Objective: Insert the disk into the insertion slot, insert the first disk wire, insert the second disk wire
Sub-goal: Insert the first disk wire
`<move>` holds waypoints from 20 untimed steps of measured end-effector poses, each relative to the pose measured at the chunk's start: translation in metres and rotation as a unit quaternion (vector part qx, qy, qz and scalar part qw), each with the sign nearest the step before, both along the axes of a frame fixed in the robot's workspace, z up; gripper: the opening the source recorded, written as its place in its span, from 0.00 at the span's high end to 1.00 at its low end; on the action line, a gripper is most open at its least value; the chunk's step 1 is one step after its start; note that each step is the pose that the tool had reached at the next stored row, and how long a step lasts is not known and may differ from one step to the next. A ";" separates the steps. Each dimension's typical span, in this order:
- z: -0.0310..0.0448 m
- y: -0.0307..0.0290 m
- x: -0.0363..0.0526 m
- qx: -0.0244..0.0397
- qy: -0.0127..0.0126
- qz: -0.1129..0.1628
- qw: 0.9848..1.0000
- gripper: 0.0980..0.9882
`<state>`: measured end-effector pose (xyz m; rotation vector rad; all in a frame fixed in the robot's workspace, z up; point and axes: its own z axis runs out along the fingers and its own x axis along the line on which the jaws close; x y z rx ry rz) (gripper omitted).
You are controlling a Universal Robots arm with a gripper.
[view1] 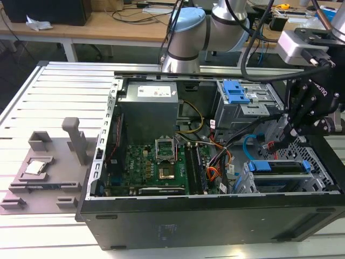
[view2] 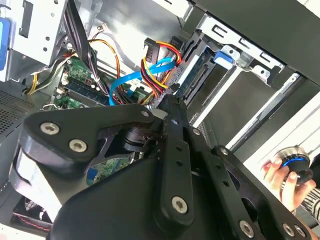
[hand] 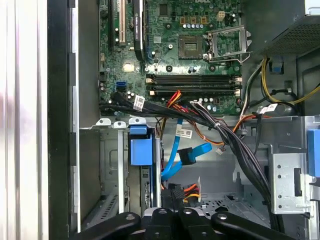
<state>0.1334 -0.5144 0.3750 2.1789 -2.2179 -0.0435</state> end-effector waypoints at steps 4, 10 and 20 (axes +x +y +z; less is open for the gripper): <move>-0.0001 0.0000 0.0000 0.000 0.000 0.000 1.000 0.99; -0.0018 0.0011 -0.0005 0.000 0.000 -0.001 1.000 0.77; -0.0165 0.0064 -0.0015 -0.003 0.000 -0.018 1.000 0.77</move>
